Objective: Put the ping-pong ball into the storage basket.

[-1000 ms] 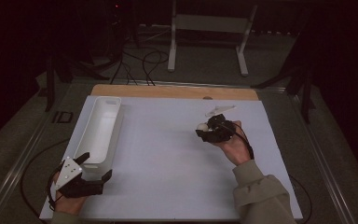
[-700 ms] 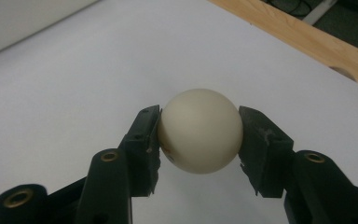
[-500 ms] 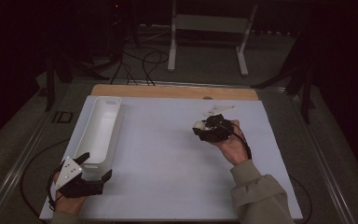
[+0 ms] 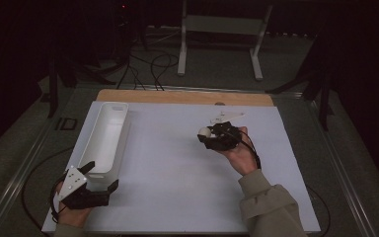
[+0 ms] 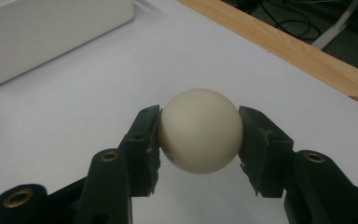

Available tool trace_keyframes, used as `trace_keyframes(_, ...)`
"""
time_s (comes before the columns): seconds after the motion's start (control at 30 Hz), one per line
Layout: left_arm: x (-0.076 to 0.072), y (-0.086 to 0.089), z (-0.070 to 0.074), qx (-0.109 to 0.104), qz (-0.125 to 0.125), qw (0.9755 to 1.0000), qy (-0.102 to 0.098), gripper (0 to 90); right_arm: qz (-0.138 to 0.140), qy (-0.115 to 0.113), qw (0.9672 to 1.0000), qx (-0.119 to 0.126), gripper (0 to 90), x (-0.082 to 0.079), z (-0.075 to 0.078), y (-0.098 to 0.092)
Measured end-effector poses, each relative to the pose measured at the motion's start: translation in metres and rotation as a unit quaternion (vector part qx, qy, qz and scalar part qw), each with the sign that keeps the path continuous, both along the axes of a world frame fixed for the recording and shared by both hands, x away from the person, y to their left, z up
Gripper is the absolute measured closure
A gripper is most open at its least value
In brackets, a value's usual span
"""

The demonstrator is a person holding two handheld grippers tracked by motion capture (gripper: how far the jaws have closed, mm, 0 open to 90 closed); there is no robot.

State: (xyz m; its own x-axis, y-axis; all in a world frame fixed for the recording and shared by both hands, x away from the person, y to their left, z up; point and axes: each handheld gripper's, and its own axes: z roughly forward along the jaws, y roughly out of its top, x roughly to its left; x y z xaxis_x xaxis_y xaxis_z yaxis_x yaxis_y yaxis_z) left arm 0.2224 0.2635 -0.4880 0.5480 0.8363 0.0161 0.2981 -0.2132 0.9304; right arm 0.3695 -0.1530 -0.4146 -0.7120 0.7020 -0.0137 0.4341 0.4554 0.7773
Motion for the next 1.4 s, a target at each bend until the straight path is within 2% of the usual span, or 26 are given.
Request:
trace_keyframes(0.17,0.000,0.000,0.000,-0.001,0.000,1.0000,0.000,0.0,0.005,0.003,1.0000,0.008,50.7,0.000,0.000,0.003)
trace_keyframes(1.4,0.000,0.000,0.000,-0.002,-0.002,1.0000,0.001,0.0,0.026,0.005,0.9995,0.015,50.7,0.002,0.001,0.026)
